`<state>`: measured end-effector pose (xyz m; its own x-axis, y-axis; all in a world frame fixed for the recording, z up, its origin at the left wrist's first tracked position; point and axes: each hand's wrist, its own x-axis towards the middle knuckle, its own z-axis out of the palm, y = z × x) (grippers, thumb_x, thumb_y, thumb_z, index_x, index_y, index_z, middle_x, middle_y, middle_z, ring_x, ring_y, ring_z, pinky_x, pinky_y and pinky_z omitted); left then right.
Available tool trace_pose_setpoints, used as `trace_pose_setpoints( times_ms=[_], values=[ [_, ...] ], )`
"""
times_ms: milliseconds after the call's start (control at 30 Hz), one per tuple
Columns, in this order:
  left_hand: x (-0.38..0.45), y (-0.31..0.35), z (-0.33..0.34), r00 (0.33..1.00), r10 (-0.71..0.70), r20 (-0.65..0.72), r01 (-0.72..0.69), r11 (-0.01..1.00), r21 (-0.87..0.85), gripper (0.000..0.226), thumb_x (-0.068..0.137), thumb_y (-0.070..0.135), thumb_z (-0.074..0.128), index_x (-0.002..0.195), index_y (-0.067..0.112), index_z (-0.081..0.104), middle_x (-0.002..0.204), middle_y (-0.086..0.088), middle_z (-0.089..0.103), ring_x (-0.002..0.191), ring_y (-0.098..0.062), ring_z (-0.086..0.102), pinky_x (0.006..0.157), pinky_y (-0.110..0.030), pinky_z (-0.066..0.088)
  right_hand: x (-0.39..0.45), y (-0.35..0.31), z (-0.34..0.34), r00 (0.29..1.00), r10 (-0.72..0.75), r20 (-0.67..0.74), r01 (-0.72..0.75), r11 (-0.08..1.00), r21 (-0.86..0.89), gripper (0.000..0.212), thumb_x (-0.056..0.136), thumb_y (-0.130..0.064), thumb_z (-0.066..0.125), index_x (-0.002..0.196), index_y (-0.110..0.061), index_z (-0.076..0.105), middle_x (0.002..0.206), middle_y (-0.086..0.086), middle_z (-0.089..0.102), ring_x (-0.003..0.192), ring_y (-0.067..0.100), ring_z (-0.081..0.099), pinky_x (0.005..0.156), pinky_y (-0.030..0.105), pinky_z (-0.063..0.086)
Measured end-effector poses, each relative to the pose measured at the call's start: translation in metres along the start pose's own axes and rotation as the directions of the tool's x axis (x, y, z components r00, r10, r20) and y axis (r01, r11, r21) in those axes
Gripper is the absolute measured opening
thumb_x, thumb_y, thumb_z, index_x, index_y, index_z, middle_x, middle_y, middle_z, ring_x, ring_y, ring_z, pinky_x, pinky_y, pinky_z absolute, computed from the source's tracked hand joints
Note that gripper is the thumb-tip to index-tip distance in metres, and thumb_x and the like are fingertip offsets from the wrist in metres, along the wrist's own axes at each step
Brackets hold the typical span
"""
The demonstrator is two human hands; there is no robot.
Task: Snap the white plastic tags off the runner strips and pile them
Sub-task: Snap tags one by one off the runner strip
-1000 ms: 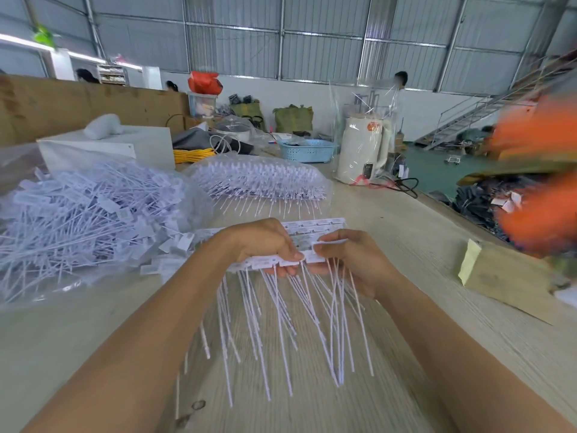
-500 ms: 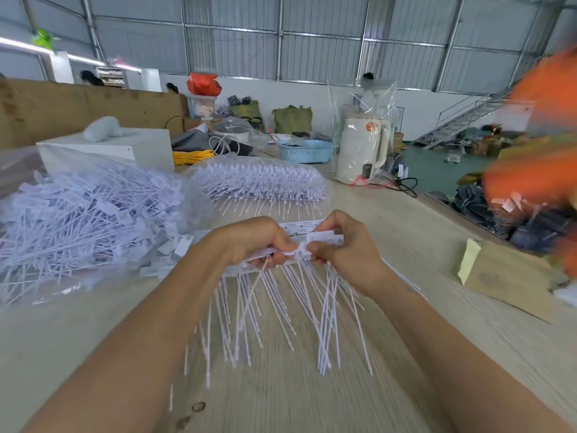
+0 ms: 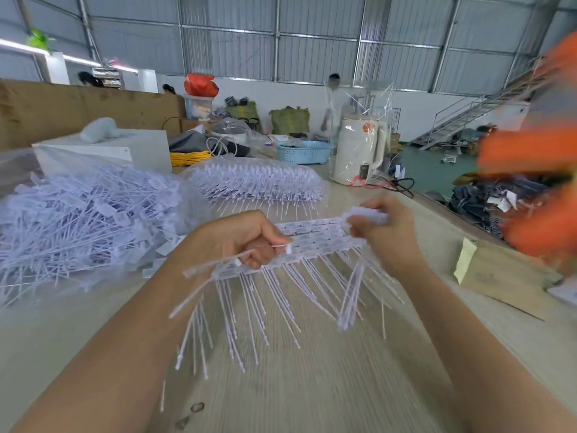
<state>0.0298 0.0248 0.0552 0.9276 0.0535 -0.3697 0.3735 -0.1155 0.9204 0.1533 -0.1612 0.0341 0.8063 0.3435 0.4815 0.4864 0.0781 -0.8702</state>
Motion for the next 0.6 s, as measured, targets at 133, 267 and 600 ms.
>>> trace_pose_setpoints(
  times_ms=[133,267,600],
  values=[
    [-0.001,-0.002,0.006,0.991,0.114,-0.075,-0.09,0.959,0.268,0.015,0.089,0.001,0.051,0.08,0.0,0.062,0.057,-0.001,0.06,0.05,-0.012,0.053,0.045,-0.018,0.041,0.012,-0.002,-0.023,0.936,0.352,0.024,-0.295,0.745,0.598,0.012,0.081,0.01,0.061,0.092,0.003,0.059,0.076,0.011,0.063,0.053,0.011,0.061,0.054,0.016,0.053],
    [0.003,0.006,0.016,0.995,0.097,-0.036,-0.069,0.882,0.466,0.024,0.086,-0.012,0.051,0.095,0.007,0.062,0.082,-0.006,0.064,0.074,-0.019,0.062,0.055,-0.025,0.047,0.007,-0.006,-0.013,0.862,0.351,0.366,-0.507,0.61,0.609,0.032,0.071,0.003,0.062,0.101,0.011,0.057,0.07,0.011,0.064,0.052,0.01,0.06,0.051,0.014,0.052],
    [0.006,0.011,0.022,0.982,0.159,-0.105,-0.06,0.78,0.622,0.025,0.087,0.001,0.062,0.106,0.017,0.059,0.077,-0.002,0.066,0.067,-0.01,0.062,0.063,-0.018,0.044,-0.018,-0.004,0.023,0.859,0.281,0.428,-0.352,0.931,0.093,0.032,0.081,0.015,0.059,0.058,-0.007,0.054,0.042,-0.008,0.052,0.04,0.005,0.048,0.042,0.012,0.037]
  ],
)
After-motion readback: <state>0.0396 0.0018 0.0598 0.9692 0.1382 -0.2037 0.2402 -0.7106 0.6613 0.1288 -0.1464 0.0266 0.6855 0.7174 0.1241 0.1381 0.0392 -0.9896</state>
